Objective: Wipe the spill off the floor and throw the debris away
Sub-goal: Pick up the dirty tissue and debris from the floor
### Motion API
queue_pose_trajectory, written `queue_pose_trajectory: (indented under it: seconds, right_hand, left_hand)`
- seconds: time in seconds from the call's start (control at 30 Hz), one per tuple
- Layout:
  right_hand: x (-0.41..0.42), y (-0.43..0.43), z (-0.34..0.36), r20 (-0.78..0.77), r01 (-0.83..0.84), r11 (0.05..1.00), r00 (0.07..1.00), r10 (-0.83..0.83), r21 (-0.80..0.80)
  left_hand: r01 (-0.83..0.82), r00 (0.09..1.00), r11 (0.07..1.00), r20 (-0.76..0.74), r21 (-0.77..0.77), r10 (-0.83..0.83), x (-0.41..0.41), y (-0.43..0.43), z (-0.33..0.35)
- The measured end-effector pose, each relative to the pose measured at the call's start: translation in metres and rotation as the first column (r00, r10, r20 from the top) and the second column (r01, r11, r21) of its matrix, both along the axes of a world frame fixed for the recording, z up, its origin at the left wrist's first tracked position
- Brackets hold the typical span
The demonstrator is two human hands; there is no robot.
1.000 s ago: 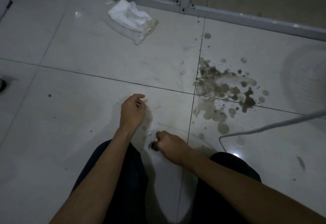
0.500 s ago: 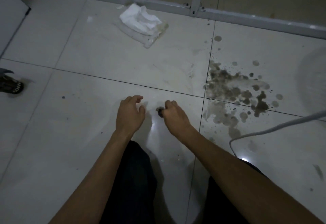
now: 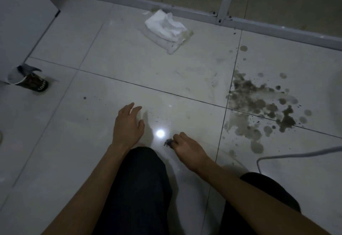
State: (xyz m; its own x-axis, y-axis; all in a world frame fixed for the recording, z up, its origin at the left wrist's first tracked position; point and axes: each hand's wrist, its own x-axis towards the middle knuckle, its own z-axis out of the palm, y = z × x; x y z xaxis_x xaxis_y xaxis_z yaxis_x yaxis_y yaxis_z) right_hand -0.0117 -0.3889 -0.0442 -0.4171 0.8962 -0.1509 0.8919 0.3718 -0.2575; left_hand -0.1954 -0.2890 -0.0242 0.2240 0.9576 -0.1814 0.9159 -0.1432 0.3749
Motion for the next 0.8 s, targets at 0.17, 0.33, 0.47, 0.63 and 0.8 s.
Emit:
queue_pose_trajectory:
  seconds: [0.17,0.33,0.47,0.63,0.8]
  right_hand:
    - [-0.043,0.048,-0.010,-0.053,0.068,0.995,0.996,-0.071,-0.067]
    - [-0.068,0.120,-0.019,-0.086,0.189,0.981,0.977,-0.193,-0.047]
    - [-0.046,0.142,-0.015,-0.084,0.326,0.945,0.942,-0.325,0.005]
    - [-0.010,0.110,-0.012,-0.164,0.428,0.904,0.891,-0.423,-0.008]
    - [0.002,0.041,-0.021,-0.181,0.238,0.966,0.950,-0.253,-0.104]
  left_hand:
    - [-0.034,0.999,0.999,0.017,-0.004,0.034,-0.006,0.012,-0.006]
    - [-0.033,0.999,0.999,0.014,0.019,0.033,-0.017,0.021,-0.008]
    - [-0.029,1.000,0.999,-0.005,0.020,0.029,-0.027,0.027,-0.006]
    - [-0.010,1.000,1.000,0.008,0.018,0.010,-0.025,0.030,-0.007]
    - [0.045,0.996,0.999,0.076,0.009,-0.046,0.006,0.026,-0.008]
